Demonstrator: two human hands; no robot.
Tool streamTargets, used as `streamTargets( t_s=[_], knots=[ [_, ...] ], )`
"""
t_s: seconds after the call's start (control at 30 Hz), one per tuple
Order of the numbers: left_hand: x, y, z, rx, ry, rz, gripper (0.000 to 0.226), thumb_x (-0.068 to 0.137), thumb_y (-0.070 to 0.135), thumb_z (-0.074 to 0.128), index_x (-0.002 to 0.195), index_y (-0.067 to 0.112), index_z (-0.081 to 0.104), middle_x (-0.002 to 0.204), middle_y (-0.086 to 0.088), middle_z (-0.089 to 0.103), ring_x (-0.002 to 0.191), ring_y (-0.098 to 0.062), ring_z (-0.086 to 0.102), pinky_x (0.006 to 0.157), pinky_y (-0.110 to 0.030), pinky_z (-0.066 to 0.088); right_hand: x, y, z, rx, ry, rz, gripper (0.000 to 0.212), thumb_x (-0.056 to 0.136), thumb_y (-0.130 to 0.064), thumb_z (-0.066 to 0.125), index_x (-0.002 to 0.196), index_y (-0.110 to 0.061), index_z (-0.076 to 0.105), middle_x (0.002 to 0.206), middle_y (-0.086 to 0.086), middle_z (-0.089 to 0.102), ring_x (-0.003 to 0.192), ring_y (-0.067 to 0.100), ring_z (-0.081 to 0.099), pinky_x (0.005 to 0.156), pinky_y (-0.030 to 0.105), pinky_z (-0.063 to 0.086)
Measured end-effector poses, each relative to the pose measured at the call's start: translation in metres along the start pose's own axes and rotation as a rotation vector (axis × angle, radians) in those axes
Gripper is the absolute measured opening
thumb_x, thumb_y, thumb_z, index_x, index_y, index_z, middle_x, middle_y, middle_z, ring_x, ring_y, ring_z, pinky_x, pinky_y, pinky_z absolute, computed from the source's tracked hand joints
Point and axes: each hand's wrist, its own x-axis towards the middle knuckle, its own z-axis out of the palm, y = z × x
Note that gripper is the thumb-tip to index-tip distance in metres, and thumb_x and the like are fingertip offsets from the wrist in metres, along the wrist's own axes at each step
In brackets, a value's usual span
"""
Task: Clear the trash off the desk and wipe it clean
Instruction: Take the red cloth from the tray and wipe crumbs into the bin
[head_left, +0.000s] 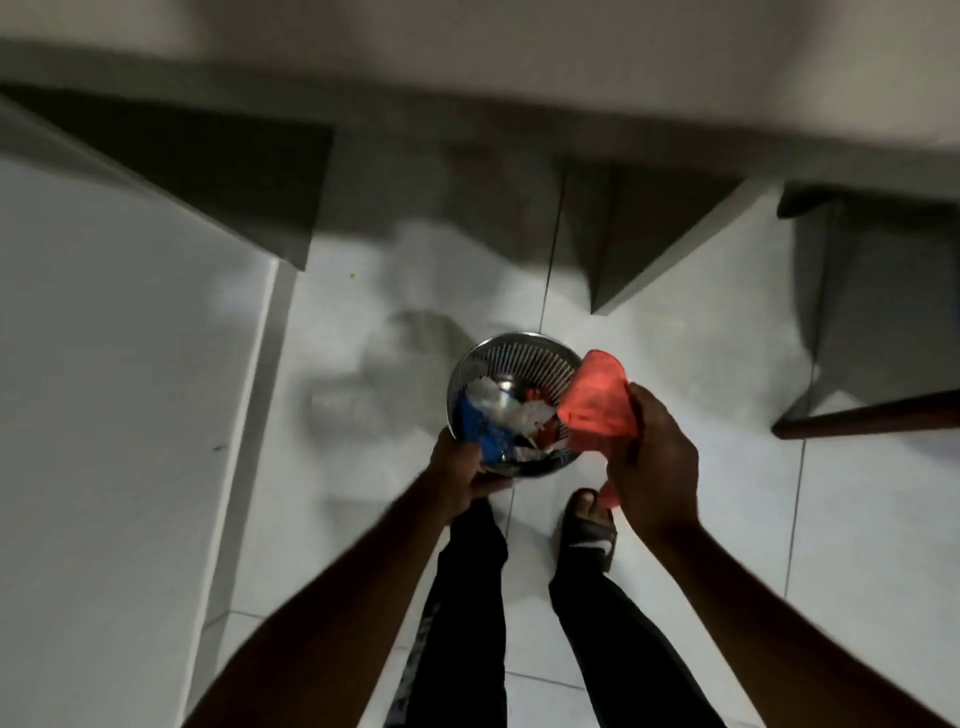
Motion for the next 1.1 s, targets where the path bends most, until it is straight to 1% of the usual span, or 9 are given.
streamTargets(
  t_s=[0.23, 0.33, 0.47, 0.6, 0.7, 0.83, 0.93, 1.0, 1.1],
  knots=[
    [0.064, -0.04, 0.03, 0.022, -0.003, -0.047, 0.024, 0.095, 0.021, 0.055, 0.119, 0.018, 0.061, 0.117, -0.015, 0.071, 0.099, -0.033, 0.07, 0.073, -0.046, 0.063, 0.016, 0.06, 0.031, -0.027, 0.002, -0.026, 0.062, 0.082, 0.002, 0.053, 0.141, -0.016, 0.048, 0.129, 0.009, 0.066, 0.113, 0.032, 0.064, 0.099, 0.04, 0.051],
    [0.051, -0.04, 0.037, 0.194, 0.114, -0.111, 0.026, 0.095, 0.016, 0.054, 0.117, 0.005, 0.059, 0.106, -0.019, 0.065, 0.085, -0.031, 0.066, 0.074, -0.045, 0.063, 0.008, 0.061, 0.03, -0.013, 0.019, -0.049, 0.061, 0.083, 0.003, 0.054, 0.142, -0.011, 0.048, 0.138, 0.01, 0.06, 0.123, 0.03, 0.058, 0.103, 0.034, 0.045],
    [-0.025, 0.009, 0.067, 0.533, 0.265, 0.124, 0.041, 0.095, 0.037, 0.053, 0.117, 0.005, 0.065, 0.113, -0.019, 0.07, 0.101, -0.036, 0.068, 0.08, -0.033, 0.055, -0.024, 0.026, 0.002, 0.023, 0.081, -0.151, 0.058, 0.085, 0.008, 0.056, 0.141, -0.001, 0.047, 0.14, 0.018, 0.057, 0.126, 0.035, 0.055, 0.106, 0.042, 0.044],
    [-0.156, 0.09, 0.096, 0.459, -0.019, 0.323, 0.028, 0.091, 0.047, 0.06, 0.094, 0.021, 0.071, 0.098, -0.004, 0.076, 0.084, -0.017, 0.073, 0.07, -0.027, 0.059, -0.068, -0.032, -0.05, 0.028, 0.165, -0.25, 0.058, 0.084, 0.011, 0.057, 0.14, 0.009, 0.045, 0.141, 0.025, 0.053, 0.13, 0.039, 0.053, 0.105, 0.054, 0.046],
    [-0.262, 0.14, 0.112, 0.898, -0.104, 0.644, 0.015, 0.081, 0.031, 0.068, 0.086, 0.016, 0.069, 0.088, -0.004, 0.074, 0.082, -0.022, 0.069, 0.072, -0.033, 0.055, -0.103, -0.075, -0.097, 0.07, 0.17, -0.234, 0.07, 0.084, 0.011, 0.06, 0.147, 0.003, 0.031, 0.151, 0.025, 0.04, 0.138, 0.04, 0.043, 0.106, 0.058, 0.043],
    [-0.372, 0.189, 0.141, 1.452, -0.207, 0.977, 0.011, 0.087, 0.026, 0.057, 0.087, 0.016, 0.053, 0.096, -0.012, 0.069, 0.092, -0.034, 0.064, 0.078, -0.04, 0.052, -0.139, -0.122, -0.154, 0.198, 0.174, -0.136, 0.106, 0.084, -0.032, 0.073, 0.156, -0.016, -0.003, 0.165, 0.012, 0.014, 0.149, 0.028, 0.024, 0.116, 0.045, 0.035],
    [-0.439, 0.236, 0.165, 1.634, -0.39, 1.094, 0.011, 0.09, 0.023, 0.053, 0.097, 0.014, 0.053, 0.095, -0.008, 0.066, 0.09, -0.029, 0.062, 0.076, -0.036, 0.048, -0.146, -0.149, -0.208, 0.423, 0.207, -0.101, 0.151, 0.048, -0.062, 0.09, 0.154, -0.033, -0.014, 0.165, -0.013, -0.008, 0.151, 0.003, 0.003, 0.117, 0.029, 0.019],
    [-0.478, 0.274, 0.189, 1.649, -0.624, 1.098, 0.013, 0.093, 0.017, 0.056, 0.101, 0.006, 0.057, 0.092, -0.009, 0.062, 0.084, -0.021, 0.057, 0.072, -0.031, 0.043, -0.139, -0.161, -0.253, 0.566, 0.211, -0.139, 0.159, 0.036, -0.063, 0.093, 0.153, -0.038, -0.011, 0.164, -0.016, 0.001, 0.147, -0.009, 0.007, 0.113, 0.023, 0.018],
    [-0.525, 0.318, 0.23, 1.534, -0.892, 0.993, 0.007, 0.097, 0.004, 0.055, 0.1, 0.004, 0.061, 0.088, -0.008, 0.058, 0.077, -0.015, 0.053, 0.065, -0.028, 0.044, -0.118, -0.174, -0.318, 0.764, 0.151, -0.231, 0.144, 0.033, -0.055, 0.095, 0.152, -0.028, 0.018, 0.15, -0.005, 0.041, 0.134, 0.002, 0.043, 0.102, 0.019, 0.039]
  ],
)
